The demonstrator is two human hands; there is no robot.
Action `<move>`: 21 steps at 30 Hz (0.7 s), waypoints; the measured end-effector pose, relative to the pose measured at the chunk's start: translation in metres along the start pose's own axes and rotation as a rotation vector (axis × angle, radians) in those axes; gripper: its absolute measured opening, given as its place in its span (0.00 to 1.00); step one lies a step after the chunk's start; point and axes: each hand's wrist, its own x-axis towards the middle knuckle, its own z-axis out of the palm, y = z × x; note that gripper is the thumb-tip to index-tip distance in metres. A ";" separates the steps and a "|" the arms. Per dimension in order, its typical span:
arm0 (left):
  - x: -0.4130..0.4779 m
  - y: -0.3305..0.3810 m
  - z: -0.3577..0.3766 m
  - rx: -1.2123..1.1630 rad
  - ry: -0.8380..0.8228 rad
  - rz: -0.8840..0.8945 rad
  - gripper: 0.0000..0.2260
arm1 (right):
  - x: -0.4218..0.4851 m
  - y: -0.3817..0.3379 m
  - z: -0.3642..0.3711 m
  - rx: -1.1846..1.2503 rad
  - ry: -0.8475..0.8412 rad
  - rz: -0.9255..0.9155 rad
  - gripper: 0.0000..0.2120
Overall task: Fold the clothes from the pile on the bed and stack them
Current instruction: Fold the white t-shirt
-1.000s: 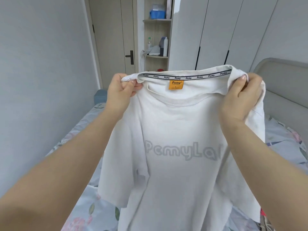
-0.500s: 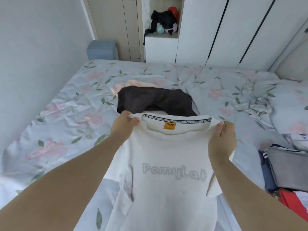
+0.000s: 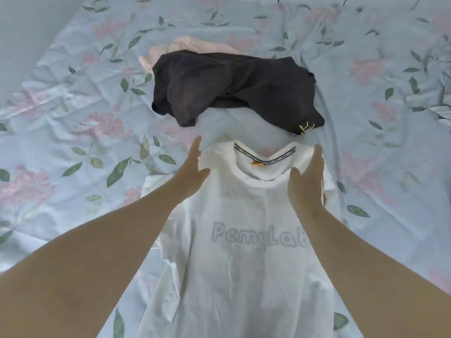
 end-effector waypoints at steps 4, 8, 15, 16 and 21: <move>-0.007 -0.063 -0.002 0.330 0.212 -0.058 0.25 | -0.041 0.035 0.053 -0.414 -0.377 0.017 0.30; -0.017 -0.116 -0.013 0.447 0.351 -0.244 0.22 | -0.065 0.051 0.106 -0.533 -0.663 0.145 0.32; 0.002 -0.162 -0.042 0.262 0.410 -0.599 0.35 | -0.061 0.054 0.146 -0.754 -0.778 0.223 0.29; 0.008 -0.165 -0.045 0.205 0.402 -0.596 0.36 | -0.062 0.055 0.148 -0.770 -0.778 0.227 0.29; 0.025 -0.158 -0.049 -0.067 0.204 -0.538 0.21 | -0.064 0.059 0.156 -0.819 -0.743 0.241 0.29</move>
